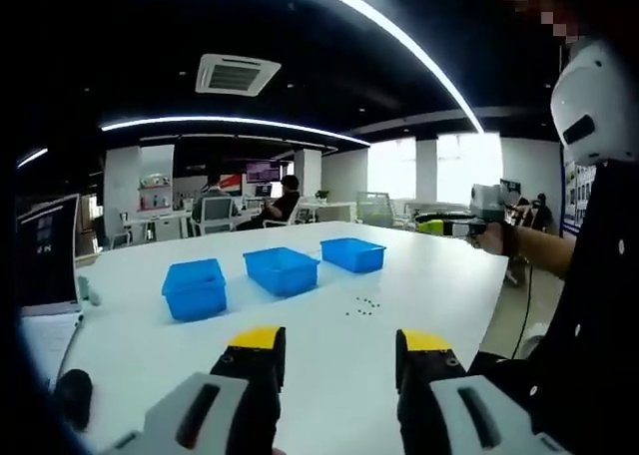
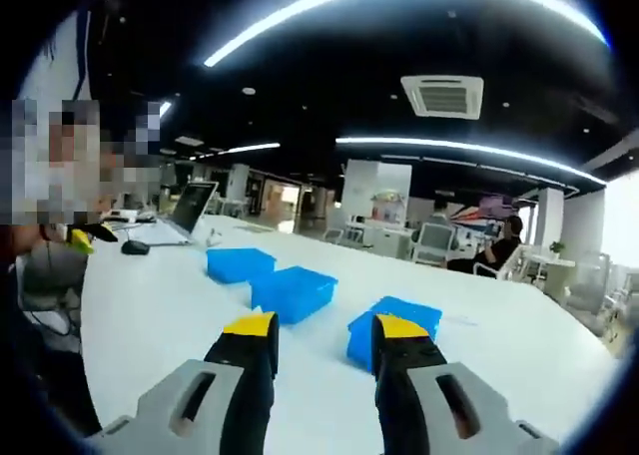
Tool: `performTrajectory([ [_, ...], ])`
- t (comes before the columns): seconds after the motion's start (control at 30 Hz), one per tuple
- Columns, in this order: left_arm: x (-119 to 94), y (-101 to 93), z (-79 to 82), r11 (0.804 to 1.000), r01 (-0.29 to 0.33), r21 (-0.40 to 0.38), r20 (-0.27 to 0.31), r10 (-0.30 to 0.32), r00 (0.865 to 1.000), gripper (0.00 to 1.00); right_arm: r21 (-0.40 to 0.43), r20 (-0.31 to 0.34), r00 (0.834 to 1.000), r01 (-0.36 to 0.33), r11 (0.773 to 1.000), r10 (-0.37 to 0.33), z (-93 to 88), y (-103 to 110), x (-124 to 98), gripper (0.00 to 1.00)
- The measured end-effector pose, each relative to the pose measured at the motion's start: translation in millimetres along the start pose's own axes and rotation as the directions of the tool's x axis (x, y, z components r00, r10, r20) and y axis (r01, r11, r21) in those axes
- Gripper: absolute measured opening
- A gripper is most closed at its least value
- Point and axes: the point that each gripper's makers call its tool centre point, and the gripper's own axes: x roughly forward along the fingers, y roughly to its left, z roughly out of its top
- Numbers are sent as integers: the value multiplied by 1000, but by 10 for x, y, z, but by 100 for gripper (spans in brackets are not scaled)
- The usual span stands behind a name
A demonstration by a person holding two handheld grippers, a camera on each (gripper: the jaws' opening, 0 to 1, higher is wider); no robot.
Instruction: Pick up the resistors one by one and place each resistor into its matching bin, sorting the parts by color and model until every resistor is separated into the correct bin for its type
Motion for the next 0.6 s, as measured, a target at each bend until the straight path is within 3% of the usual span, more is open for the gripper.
performTrajectory([
  [0.13,15,-11,-23,1000,12,-3,-14,-12,1000,48,33,-25,1000,14,999,-13,-73,73,-225,39],
  [0.17,26,1,-46,1000,14,-4,-25,-14,1000,48,37,-67,998,-13,999,16,-99,216,-359,39],
  [0.33,27,2,-93,1000,12,-4,-38,-12,999,49,-26,-130,982,-139,990,135,-56,395,-242,37],
  [0.43,9,-2,-127,1000,10,-1,-50,-10,999,51,-71,-171,961,-234,970,219,18,511,-106,36],
  [0.5,-14,-13,-143,1000,9,-4,-53,-9,999,51,-108,-208,935,-314,943,287,83,609,21,36],
  [0.57,-38,-18,-158,1000,4,-5,-57,-4,998,51,-131,-222,923,-348,928,315,118,657,79,35],
  [0.6,-47,-23,-162,1000,2,-6,-58,-3,998,51,-163,-253,899,-405,900,358,154,732,184,35],
])
